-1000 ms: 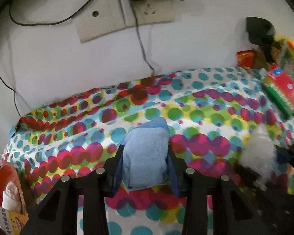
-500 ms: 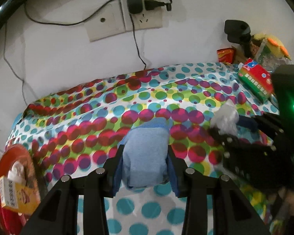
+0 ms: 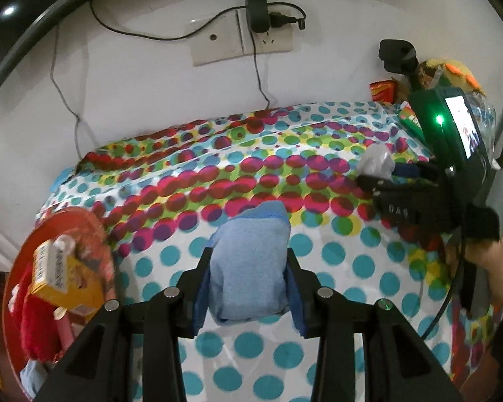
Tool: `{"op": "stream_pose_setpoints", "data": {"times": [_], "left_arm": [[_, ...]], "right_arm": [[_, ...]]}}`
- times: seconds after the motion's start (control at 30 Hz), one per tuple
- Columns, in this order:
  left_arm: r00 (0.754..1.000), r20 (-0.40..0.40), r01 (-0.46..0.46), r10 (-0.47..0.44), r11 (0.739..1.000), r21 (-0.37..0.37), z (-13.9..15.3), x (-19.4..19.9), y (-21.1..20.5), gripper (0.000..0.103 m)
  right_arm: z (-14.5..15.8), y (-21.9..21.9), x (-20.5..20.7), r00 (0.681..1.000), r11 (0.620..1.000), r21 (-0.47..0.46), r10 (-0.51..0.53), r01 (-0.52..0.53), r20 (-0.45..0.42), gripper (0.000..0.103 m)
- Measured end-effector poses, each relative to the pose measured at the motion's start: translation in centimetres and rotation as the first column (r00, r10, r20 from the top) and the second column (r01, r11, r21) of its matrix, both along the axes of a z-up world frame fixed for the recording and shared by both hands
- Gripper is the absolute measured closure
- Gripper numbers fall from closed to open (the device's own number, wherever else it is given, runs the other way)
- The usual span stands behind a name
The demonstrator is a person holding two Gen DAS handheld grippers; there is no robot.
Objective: Organize objects
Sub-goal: 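Carry the light blue sock onto the red tray with the left tool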
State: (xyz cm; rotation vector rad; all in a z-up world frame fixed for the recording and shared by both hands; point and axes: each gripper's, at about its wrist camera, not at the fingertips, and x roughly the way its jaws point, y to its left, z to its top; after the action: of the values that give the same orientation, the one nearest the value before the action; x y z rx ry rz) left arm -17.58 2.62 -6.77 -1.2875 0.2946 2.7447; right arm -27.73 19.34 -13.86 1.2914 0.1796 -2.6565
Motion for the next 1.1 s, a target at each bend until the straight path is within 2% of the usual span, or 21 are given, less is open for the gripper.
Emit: {"op": "stream_pose_setpoints", "data": {"times": [0.23, 0.43, 0.6, 0.7, 0.93, 1.1], "left_arm": [[0.998, -0.055, 0.003, -0.004, 1.0, -0.012, 1.4, 3.4, -1.0, 0.063], [0.996, -0.078, -0.041, 0.04, 0.999, -0.007, 3.0, 5.3, -3.3, 0.063], [0.989, -0.115, -0.093, 0.088, 0.995, -0.036, 3.9, 6.4, -5.7, 0.063], [0.985, -0.134, -0.111, 0.106, 0.993, -0.028, 4.0, 6.8, -7.2, 0.063], [0.979, -0.125, -0.164, 0.163, 0.987, 0.005, 3.6, 7.4, -11.0, 0.063], [0.968, -0.136, -0.208, 0.209, 0.978, 0.024, 4.6, 7.3, -13.5, 0.063]], "right_arm": [[0.0, 0.2, -0.1, 1.0, 1.0, 0.0, -0.002, 0.002, 0.001, 0.056], [0.0, 0.1, 0.0, 1.0, 1.0, 0.004, -0.005, 0.005, -0.001, 0.055], [-0.1, 0.2, 0.0, 1.0, 1.0, 0.009, -0.005, 0.005, -0.003, 0.054], [-0.1, 0.1, 0.0, 1.0, 1.0, 0.016, -0.01, 0.01, -0.004, 0.052], [-0.1, -0.3, 0.1, 1.0, 0.999, 0.048, -0.013, 0.014, -0.016, 0.051], [0.0, -0.4, 0.1, 1.0, 0.998, 0.055, -0.013, 0.014, -0.018, 0.051]]}}
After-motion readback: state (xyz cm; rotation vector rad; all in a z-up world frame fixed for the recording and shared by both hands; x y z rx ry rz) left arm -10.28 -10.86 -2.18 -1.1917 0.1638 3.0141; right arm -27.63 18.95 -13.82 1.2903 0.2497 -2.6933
